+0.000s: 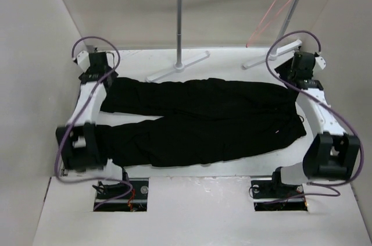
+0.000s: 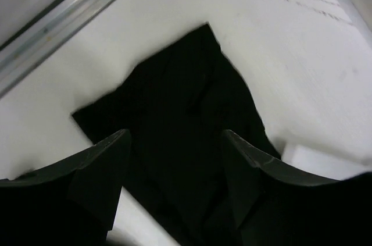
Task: Place the trousers on the hanger
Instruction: Flatten out the trousers at the center of the board.
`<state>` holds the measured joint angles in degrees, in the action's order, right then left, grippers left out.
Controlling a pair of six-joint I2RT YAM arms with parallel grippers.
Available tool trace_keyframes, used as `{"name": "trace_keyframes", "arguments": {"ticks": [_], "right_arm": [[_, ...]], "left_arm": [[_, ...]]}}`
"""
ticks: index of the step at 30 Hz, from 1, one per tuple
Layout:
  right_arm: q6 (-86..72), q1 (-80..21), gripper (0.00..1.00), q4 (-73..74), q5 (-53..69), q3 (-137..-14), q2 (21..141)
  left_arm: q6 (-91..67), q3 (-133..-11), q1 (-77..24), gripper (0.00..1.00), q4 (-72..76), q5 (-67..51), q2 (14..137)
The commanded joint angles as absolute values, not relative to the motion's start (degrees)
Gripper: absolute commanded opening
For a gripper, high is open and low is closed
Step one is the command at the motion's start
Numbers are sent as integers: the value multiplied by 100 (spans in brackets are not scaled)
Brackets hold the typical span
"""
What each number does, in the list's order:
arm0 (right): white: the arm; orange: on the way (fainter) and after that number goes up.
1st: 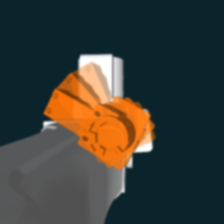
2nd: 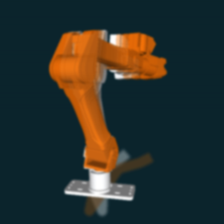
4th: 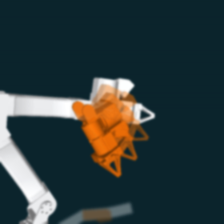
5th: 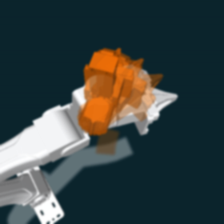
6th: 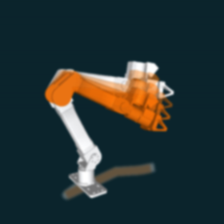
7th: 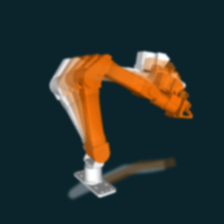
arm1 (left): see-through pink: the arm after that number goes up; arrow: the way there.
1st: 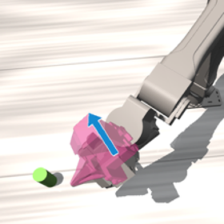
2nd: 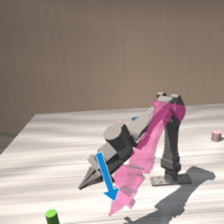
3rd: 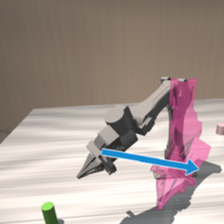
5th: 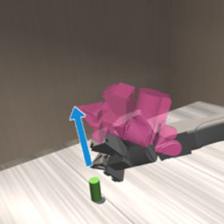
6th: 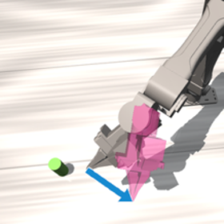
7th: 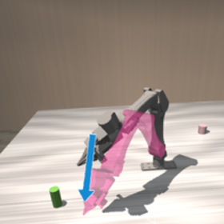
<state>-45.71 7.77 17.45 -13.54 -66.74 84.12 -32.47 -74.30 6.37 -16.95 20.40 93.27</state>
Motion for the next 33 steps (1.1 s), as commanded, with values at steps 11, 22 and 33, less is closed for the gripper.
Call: {"name": "trace_keyframes", "arguments": {"ticks": [11,22,33], "right_arm": [[-4895,-2699,15,1565,-861,-4572,6338],[-6126,-3969,24,1081,-941,-2989,6486],[-6601,-3494,29,1169,-993,-3172,7479]], "left_arm": [[-4754,-3438,1200,48,-3849,1416,5371],[-5098,-2733,1472,47,-2621,1801,6176],[-4624,-4526,1376,52,-1907,2215,8096]]}}
